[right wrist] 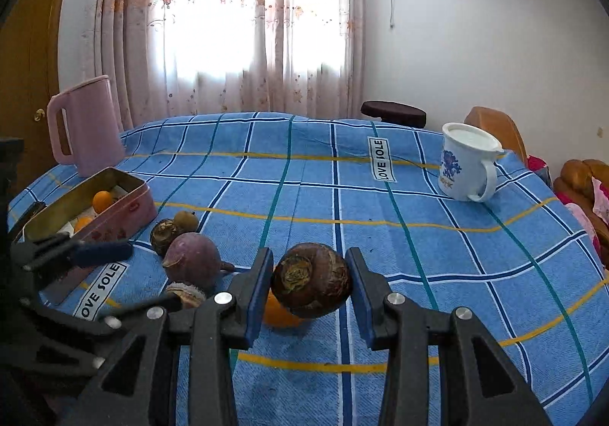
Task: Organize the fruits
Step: 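Grasp a dark mangosteen with the right gripper while the left grasps a striped cake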
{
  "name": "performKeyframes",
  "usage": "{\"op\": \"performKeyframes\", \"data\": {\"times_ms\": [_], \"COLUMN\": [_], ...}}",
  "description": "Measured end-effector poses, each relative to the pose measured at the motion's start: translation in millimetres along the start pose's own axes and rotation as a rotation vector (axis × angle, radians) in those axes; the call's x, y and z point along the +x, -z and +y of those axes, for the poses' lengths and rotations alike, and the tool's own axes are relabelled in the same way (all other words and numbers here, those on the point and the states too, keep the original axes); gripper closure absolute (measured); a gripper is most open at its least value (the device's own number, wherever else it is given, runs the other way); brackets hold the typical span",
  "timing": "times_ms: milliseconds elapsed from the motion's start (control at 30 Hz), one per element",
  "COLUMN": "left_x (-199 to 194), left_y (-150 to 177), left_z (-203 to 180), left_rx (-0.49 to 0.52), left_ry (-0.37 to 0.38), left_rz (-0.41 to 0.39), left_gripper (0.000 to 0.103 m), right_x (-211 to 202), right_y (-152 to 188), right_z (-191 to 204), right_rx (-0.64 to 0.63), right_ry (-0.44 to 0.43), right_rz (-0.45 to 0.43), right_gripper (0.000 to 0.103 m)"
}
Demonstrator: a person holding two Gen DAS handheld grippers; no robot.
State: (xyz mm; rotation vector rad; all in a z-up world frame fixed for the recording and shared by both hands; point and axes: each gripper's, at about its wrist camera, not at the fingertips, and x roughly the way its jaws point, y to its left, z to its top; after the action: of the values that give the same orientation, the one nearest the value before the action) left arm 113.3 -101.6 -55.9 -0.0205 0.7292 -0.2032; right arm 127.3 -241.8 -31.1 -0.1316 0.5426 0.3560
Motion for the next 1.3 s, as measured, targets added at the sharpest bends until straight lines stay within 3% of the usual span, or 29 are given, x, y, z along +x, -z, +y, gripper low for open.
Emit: {"op": "performKeyframes", "data": {"times_ms": [67, 133, 200, 300, 367, 633, 1300], "left_x": [4, 14, 23, 22, 18, 0, -35], "left_y": [1, 0, 0, 1, 3, 5, 7], "left_z": [-2, -4, 0, 5, 4, 1, -2], "left_rx": [0.006, 0.005, -0.025, -0.053, -0.05, -0.03, 0.004], "left_ry": [0.006, 0.025, 0.061, 0.087, 0.105, 0.105, 0.011], "left_rz": [0.026, 0.071, 0.12, 0.118, 0.107, 0.023, -0.167], "left_gripper": [0.03, 0.041, 0.042, 0.046, 0.058, 0.058, 0.058], "right_x": [1, 0, 0, -1, -2, -5, -20], "right_y": [0, 1, 1, 1, 2, 2, 3], "right_z": [-1, -2, -3, -4, -5, -5, -2], "right_rx": [0.004, 0.008, 0.009, 0.014, 0.018, 0.019, 0.0], "right_ry": [-0.004, -0.008, -0.011, -0.015, -0.02, -0.024, -0.087], "right_rz": [0.0, 0.0, -0.001, -0.006, -0.009, -0.027, -0.107], "right_gripper": [0.062, 0.062, 0.062, 0.062, 0.062, 0.062, 0.062]}}
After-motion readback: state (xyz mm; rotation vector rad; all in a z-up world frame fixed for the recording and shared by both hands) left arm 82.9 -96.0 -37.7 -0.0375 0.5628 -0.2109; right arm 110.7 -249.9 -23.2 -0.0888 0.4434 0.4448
